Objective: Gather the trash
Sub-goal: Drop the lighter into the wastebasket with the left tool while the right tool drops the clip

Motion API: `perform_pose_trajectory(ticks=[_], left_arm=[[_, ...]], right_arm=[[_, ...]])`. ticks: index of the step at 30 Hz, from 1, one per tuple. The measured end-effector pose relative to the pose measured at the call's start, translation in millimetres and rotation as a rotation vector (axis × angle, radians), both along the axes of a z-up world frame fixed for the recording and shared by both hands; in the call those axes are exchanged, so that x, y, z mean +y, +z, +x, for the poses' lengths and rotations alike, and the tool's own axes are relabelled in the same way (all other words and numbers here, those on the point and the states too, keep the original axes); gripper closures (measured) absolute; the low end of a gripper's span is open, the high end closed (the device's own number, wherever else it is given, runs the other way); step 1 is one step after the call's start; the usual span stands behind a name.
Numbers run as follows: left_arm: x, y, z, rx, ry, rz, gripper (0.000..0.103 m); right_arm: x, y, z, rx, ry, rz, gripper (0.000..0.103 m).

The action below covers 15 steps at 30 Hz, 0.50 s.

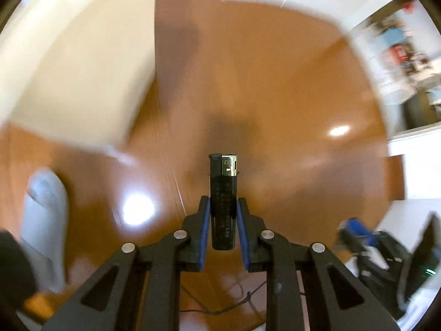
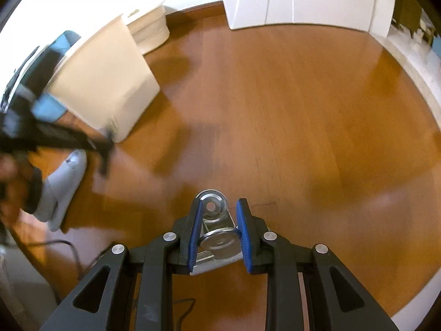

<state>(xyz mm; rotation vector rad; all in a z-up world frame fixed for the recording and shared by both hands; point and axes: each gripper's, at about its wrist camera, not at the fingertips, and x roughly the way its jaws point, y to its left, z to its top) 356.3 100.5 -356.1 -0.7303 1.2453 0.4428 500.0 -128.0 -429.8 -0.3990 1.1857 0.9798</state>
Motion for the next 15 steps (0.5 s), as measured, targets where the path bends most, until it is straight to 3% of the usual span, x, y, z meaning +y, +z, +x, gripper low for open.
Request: perform_pose_trajectory(ticks=[4, 6, 8, 11, 12, 13, 14, 15], left_arm=[[65.6, 101.5, -25.6, -0.115, 0.019, 0.136, 0.085], [98.2, 124.9, -41.2, -0.123, 0.030, 0.172, 0.085], [129.5, 134.3, -46.1, -0.087, -0.003, 0.191, 0.085], [171.4, 118.9, -44.1, -0.050, -0.049, 0.168, 0.082], [171.3, 108.8, -42.4, -0.032, -0.060, 0.152, 0.059], [179.2, 99.9, -45.2, -0.011, -0.060, 0.137, 0.023], [186.9, 92.9, -49.8, -0.003, -0.050, 0.108, 0.013], [195.8, 91.0, -52.7, 0.003, -0.041, 0.090, 0.011]], right_arm=[[12.2, 80.3, -11.4, -0.035, -0.012, 0.044, 0.077], [20.1, 119.7, -19.3, -0.053, -0.018, 0.082, 0.077], [33.7, 162.0, -27.8, -0.062, -0.034, 0.135, 0.077], [61.4, 199.8, -41.9, -0.060, -0.027, 0.173, 0.077], [74.8, 209.7, -48.1, -0.054, -0.017, 0.179, 0.077], [86.8, 214.9, -53.6, -0.045, -0.008, 0.177, 0.077], [98.2, 218.9, -58.4, -0.041, 0.000, 0.169, 0.077], [111.0, 223.2, -63.0, -0.041, 0.009, 0.162, 0.077]])
